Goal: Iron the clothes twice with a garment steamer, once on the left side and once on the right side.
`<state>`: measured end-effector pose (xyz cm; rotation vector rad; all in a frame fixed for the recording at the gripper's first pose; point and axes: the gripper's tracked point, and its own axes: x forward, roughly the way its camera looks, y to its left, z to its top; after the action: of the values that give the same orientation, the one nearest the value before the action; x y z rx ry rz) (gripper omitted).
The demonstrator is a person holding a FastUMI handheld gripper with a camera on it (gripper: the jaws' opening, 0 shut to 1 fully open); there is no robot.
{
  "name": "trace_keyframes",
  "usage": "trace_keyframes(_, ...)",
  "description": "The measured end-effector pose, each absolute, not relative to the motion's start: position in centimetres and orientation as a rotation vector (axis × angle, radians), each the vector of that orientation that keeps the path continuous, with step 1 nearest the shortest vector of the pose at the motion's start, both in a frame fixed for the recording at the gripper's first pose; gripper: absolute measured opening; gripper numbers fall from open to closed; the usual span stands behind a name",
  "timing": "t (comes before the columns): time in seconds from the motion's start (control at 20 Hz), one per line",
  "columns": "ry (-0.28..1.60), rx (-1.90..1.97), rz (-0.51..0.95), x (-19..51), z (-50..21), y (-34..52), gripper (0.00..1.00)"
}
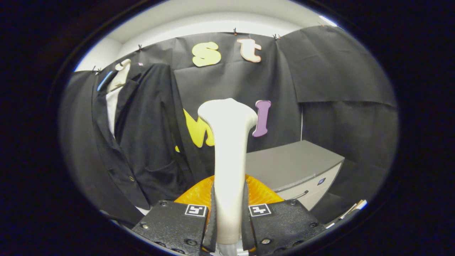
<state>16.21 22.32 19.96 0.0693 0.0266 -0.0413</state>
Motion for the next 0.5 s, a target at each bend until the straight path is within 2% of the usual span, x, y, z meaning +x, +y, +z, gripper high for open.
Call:
trace_keyframes(0.25,-0.097,0.041,-0.008,13.7,22.8,27.8,0.3)
trace_keyframes(0.5,-0.206,0.016,0.057,14.3,26.7,33.3,0.3)
